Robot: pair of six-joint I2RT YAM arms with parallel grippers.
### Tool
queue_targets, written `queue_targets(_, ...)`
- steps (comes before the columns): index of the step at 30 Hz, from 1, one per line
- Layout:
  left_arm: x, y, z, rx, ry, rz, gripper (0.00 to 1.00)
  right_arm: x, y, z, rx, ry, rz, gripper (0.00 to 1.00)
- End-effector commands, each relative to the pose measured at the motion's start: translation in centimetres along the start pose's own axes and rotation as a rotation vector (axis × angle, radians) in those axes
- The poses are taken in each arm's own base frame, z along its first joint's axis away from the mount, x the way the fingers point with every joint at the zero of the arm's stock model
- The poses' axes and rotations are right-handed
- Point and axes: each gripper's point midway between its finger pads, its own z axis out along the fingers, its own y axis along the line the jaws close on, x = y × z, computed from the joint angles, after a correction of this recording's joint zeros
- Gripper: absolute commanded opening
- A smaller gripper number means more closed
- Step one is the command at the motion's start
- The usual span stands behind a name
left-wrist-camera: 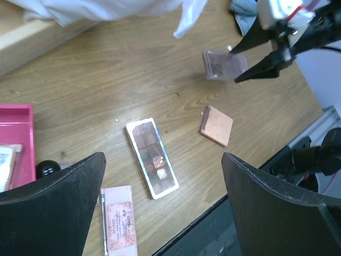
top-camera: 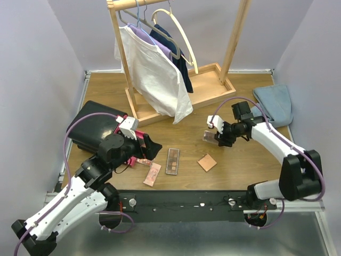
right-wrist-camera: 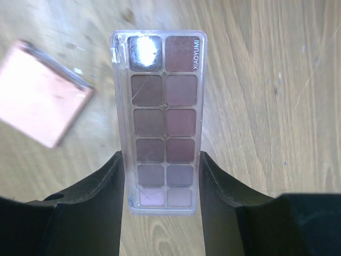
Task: Organize the makeup
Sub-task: Pick up the makeup from the center of the board.
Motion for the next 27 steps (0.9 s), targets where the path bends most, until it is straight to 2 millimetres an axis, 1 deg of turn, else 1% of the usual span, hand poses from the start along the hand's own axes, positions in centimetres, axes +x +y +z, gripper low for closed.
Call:
queue_targets(1, 1.7, -1.5, 1.2, 0.092, 0.085, -0.005, 0.99, -3.0, 3.8, -1.2, -0.127, -0.132, -0.049, 0.20)
queue_targets(3, 2.5, -1.6, 1.9, 0.097, 0.129, -0.014, 0.99, -4.1, 4.7, -1.6, -0.137, -0.160, -0.070, 0.20)
queue_targets(4, 2.8, -1.9, 2.0, 0.112, 0.147, -0.013, 0.99, -5.0, 5.8, -1.4, -0.164, -0.175, -0.098, 0.20)
queue_targets(6, 3.6, -2.6, 2.3, 0.134, 0.181, 0.001, 0.99, -6.1, 7.0, -1.3, -0.187, -0.189, -0.130, 0.20)
queue_targets(7, 3.8, -2.8, 2.4, 0.142, 0.189, 0.008, 0.98, -7.0, 8.4, -0.9, -0.224, -0.195, -0.146, 0.20)
queue_targets(8, 4.4, -3.4, 2.5, 0.162, 0.203, 0.016, 0.98, -7.6, 9.0, -0.8, -0.239, -0.204, -0.161, 0.20)
queue_targets(10, 4.9, -3.9, 2.7, 0.169, 0.219, -0.006, 0.98, -8.7, 10.6, -0.3, -0.281, -0.213, -0.187, 0.20)
queue_targets(11, 5.6, -4.1, 3.1, 0.179, 0.231, -0.020, 0.98, -9.2, 11.1, -0.4, -0.305, -0.233, -0.189, 0.20)
queue_targets(13, 6.6, -4.9, 3.4, 0.201, 0.258, -0.081, 0.98, -9.5, 11.6, -0.2, -0.334, -0.241, -0.199, 0.20)
queue_targets(14, 7.2, -5.0, 3.9, 0.207, 0.262, -0.113, 0.98, -9.6, 11.7, 0.0, -0.341, -0.239, -0.207, 0.20)
queue_targets(17, 8.0, -5.8, 4.8, 0.233, 0.257, -0.219, 0.98, -9.7, 12.3, 0.4, -0.360, -0.237, -0.226, 0.20)
queue_targets(18, 8.1, -5.9, 5.0, 0.239, 0.254, -0.244, 0.97, -9.7, 12.5, 0.5, -0.364, -0.239, -0.228, 0.20)
queue_targets(22, 8.6, -6.2, 6.0, 0.229, 0.248, -0.328, 0.89, -9.8, 12.9, 0.5, -0.373, -0.258, -0.236, 0.20)
queue_targets(25, 8.7, -6.7, 6.8, 0.242, 0.236, -0.379, 0.87, -10.0, 13.2, 0.4, -0.376, -0.278, -0.241, 0.20)
queue_targets(27, 8.3, -7.5, 7.2, 0.272, 0.223, -0.401, 0.86, -10.2, 13.4, 0.3, -0.382, -0.288, -0.244, 0.20)
